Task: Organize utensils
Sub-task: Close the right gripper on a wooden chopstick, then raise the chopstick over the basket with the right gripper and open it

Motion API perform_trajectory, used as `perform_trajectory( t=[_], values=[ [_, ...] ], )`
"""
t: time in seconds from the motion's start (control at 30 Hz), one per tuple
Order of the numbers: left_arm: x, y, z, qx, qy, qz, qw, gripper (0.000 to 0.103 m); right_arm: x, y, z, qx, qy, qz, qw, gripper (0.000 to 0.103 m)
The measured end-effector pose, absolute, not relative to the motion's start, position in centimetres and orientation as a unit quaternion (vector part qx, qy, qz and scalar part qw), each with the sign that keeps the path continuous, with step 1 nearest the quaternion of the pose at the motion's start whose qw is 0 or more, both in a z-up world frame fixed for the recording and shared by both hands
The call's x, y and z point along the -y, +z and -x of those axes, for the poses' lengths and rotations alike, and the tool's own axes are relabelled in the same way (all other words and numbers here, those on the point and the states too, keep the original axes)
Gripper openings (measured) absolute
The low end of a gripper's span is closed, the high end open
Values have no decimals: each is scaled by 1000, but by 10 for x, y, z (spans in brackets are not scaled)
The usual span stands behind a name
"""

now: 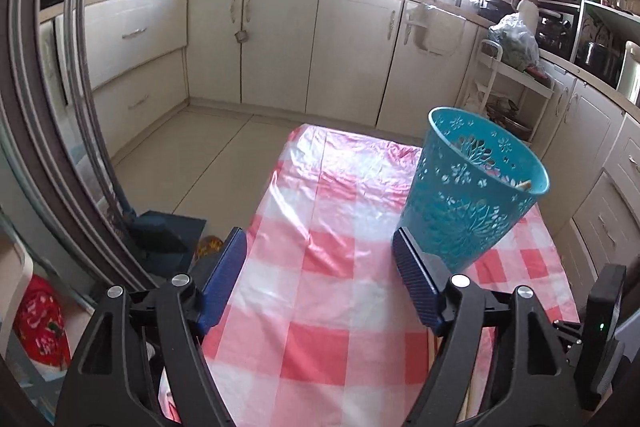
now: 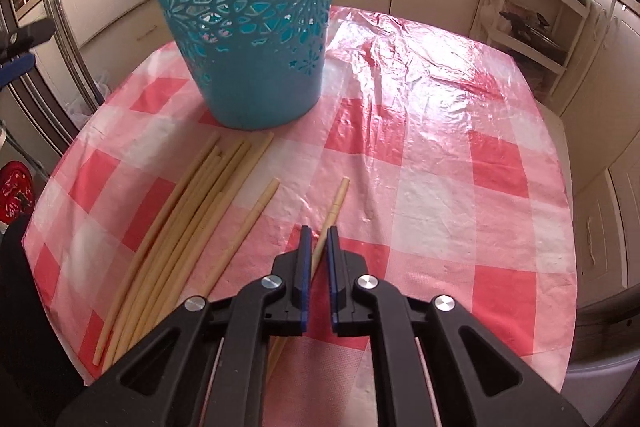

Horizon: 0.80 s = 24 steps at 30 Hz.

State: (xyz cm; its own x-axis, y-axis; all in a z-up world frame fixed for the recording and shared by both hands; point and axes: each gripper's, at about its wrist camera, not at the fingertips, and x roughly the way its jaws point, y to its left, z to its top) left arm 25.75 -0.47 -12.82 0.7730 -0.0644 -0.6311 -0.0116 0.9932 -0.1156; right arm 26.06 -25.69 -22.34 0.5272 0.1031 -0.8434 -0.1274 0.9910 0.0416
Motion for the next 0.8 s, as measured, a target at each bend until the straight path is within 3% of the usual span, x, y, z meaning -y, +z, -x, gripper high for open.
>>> perform_trajectory(
  t=[0.17, 0.43, 0.8],
  values=[
    [-17, -165, -244, -367, 1, 77, 927, 72, 284, -211, -244, -477, 103, -99, 867, 5],
    [-28, -208, -239, -407, 12, 92, 909, 72, 311, -143, -223, -383, 182, -230, 876, 5],
    [-23, -210, -234, -382, 13, 92, 920, 72, 273, -3, -295, -183, 165, -210, 946, 5]
  ],
)
